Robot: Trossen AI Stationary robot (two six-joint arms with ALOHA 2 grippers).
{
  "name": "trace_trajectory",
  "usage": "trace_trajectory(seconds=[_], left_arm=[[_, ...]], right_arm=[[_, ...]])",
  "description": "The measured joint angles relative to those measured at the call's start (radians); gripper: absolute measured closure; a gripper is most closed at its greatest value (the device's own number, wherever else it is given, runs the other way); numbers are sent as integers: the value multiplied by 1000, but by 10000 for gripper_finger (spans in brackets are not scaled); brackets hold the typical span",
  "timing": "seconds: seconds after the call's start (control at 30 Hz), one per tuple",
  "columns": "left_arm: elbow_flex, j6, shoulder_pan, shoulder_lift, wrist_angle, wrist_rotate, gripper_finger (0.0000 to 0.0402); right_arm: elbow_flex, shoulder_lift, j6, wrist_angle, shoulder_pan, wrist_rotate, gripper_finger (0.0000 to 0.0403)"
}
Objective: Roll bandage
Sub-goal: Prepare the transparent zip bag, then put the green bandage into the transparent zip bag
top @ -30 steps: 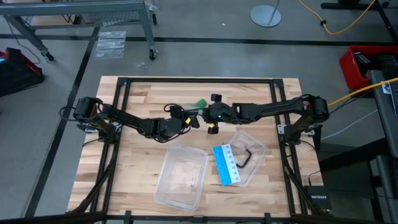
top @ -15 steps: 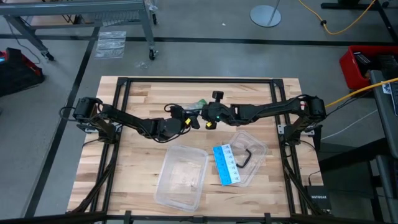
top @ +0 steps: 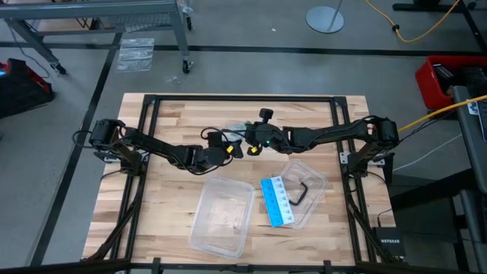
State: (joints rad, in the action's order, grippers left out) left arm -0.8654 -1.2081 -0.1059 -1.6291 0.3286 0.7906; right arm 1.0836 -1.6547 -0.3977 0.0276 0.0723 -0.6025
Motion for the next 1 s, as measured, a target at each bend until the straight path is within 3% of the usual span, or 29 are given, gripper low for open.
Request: trace_trajectory(seconds=[0.13, 0.37, 0.63, 0.8, 1.0], left_arm=[[0, 6, 3, 0, -13, -3, 401], [0, 166, 2, 0, 5, -5, 394], [0, 247, 0, 0, 2, -10, 317], [0, 275, 9, 0, 3, -6, 271], [0, 354, 39, 0, 4, -5, 250]], right_arm=[[0, 0, 0, 23, 0, 0, 401], [0, 0, -7, 28, 0, -30, 401], [3, 2, -105, 26, 33, -158, 402], [5, 2, -108, -4, 85, -148, 402], [5, 2, -77, -110, 142, -111, 402]])
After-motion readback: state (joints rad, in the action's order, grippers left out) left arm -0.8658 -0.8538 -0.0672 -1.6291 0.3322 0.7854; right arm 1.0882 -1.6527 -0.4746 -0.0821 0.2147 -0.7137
